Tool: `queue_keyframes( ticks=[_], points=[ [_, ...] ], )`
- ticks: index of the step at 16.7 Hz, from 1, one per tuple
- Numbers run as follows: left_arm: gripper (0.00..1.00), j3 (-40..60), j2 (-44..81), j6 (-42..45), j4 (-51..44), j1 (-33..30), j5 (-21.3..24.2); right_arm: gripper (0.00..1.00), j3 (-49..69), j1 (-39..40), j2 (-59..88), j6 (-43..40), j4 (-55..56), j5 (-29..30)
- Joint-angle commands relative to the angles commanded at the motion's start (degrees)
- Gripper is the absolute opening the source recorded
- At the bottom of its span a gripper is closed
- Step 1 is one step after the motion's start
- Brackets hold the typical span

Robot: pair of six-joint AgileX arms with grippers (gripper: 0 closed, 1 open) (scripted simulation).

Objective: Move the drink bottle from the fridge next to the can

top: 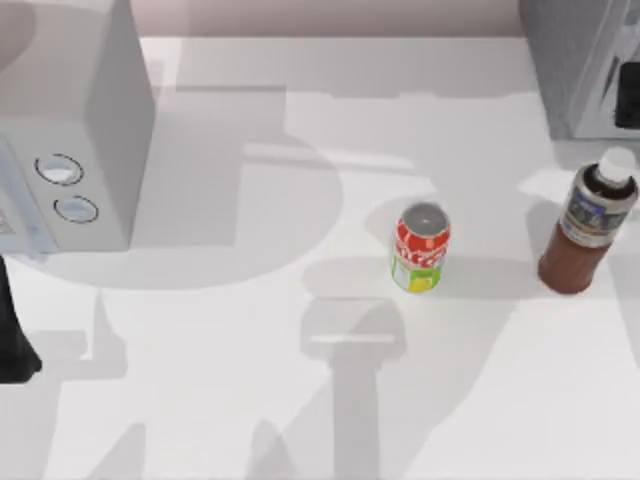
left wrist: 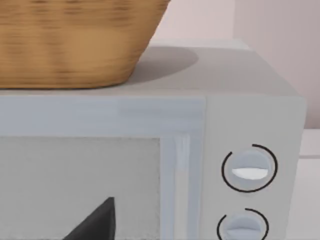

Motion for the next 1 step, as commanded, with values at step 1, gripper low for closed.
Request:
queue_keyframes(
  ticks=[1],
  points=[
    [1.0, 0.0, 0.0, 0.0, 0.0, 0.0, 0.0, 1.0, 0.4, 0.0, 0.4, 0.0, -0.1, 0.0]
  ],
)
